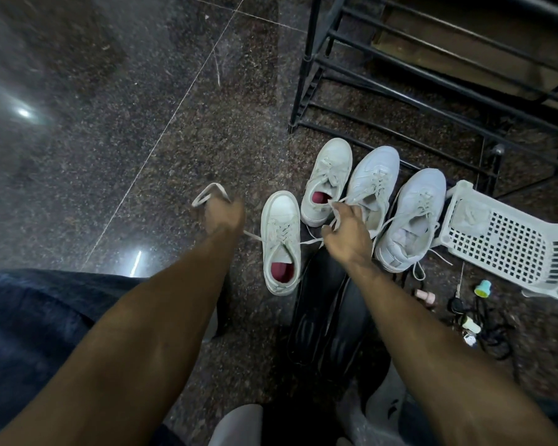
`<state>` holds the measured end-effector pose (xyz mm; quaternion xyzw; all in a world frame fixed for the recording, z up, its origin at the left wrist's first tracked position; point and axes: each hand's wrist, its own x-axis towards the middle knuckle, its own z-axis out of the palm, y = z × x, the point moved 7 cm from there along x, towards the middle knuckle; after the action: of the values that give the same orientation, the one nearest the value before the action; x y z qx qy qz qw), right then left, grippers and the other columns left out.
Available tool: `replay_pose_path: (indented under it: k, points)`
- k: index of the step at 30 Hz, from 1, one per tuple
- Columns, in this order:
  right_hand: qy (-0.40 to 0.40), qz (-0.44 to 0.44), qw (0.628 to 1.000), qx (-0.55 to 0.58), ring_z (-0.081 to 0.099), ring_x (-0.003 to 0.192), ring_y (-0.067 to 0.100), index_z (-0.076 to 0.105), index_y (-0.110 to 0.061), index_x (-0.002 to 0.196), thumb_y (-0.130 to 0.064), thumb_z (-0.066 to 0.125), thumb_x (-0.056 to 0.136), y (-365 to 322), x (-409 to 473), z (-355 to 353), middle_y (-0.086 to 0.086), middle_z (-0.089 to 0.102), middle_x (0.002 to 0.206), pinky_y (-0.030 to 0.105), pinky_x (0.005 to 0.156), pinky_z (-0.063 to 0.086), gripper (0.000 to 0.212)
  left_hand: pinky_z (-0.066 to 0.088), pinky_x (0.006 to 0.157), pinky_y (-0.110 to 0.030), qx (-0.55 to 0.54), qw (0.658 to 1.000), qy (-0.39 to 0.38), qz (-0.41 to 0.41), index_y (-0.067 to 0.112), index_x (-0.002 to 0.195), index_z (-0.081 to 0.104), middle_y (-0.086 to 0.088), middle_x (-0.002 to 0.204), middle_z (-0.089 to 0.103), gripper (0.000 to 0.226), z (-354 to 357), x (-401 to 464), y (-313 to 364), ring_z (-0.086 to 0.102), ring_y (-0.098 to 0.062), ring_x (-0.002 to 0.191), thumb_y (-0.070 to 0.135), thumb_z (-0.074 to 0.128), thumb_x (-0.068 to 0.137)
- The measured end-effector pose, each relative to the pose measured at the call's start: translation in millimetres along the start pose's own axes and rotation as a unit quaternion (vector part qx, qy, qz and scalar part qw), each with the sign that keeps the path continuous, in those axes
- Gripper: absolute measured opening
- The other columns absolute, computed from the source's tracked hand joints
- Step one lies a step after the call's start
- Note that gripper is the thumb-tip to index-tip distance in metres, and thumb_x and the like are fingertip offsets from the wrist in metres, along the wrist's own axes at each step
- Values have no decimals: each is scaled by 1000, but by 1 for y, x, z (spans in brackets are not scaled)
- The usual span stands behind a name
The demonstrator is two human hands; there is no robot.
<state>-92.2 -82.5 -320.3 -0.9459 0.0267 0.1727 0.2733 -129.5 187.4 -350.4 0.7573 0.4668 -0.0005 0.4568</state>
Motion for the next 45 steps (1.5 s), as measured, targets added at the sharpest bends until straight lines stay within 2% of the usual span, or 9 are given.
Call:
replay_pose_path:
  k: [3,8,18,23,27,32,38,42,45]
  points:
    - [-37,-69,992,-95,59,103,29,50,-23,128,-41,59,88,-16,-22,19,0,45,126,38,80,47,44,45,99,-50,182,980,-52,66,12,131,46,-14,130,49,58,16,-27,-3,50,-35,120,35,63,81]
    - [-136,2,984,-113,63,102,31,58,-23,112,-42,62,89,-12,-43,58,8,65,113,33,81,47,31,49,90,-36,214,935,-245,143,22,113,59,-4,112,60,35,59,-73,-17,60,-26,107,23,64,79]
    - [-103,64,992,-16,64,100,31,68,-20,94,-22,63,81,5,-17,57,9,70,103,31,82,49,13,50,73,-46,331,891,-172,258,20,110,50,-5,116,50,26,56,-67,-8,61,-38,90,12,52,86]
    - [-92,111,988,48,64,87,27,56,-26,76,-17,57,68,26,-11,62,1,69,89,33,80,52,12,48,59,-45,365,860,-145,325,16,108,47,-6,114,43,16,43,-63,-10,60,-35,82,20,49,93]
    - [-86,120,987,67,63,82,26,57,-22,79,-17,59,69,29,-15,65,1,68,84,34,79,53,11,51,82,-43,402,796,-130,434,21,102,67,-4,121,51,19,48,-76,-9,56,-28,105,16,58,85]
    - [-118,134,975,129,69,72,28,55,-23,68,-21,62,62,27,-15,74,2,69,71,43,75,58,10,27,113,-45,482,724,-198,452,17,119,63,-4,151,34,36,77,-86,-21,34,-26,137,31,58,86]
    - [-134,125,970,157,70,69,31,56,-25,67,-22,64,64,28,-17,82,4,67,66,50,71,58,10,17,115,-55,595,655,-182,429,13,115,64,-11,146,34,31,98,-88,-14,40,-32,129,25,47,93]
    - [-119,133,969,170,70,65,29,60,-35,67,-24,73,64,34,-17,84,2,69,63,50,70,59,17,51,83,-44,515,665,-267,471,9,109,64,-5,141,38,33,89,-88,-4,47,-26,123,29,43,94]
    - [-122,142,966,179,69,62,29,60,-23,65,-21,79,70,36,-18,87,4,69,61,51,69,58,20,52,66,-47,468,659,-286,514,6,108,57,-8,126,47,40,77,-78,3,62,-34,93,35,31,97]
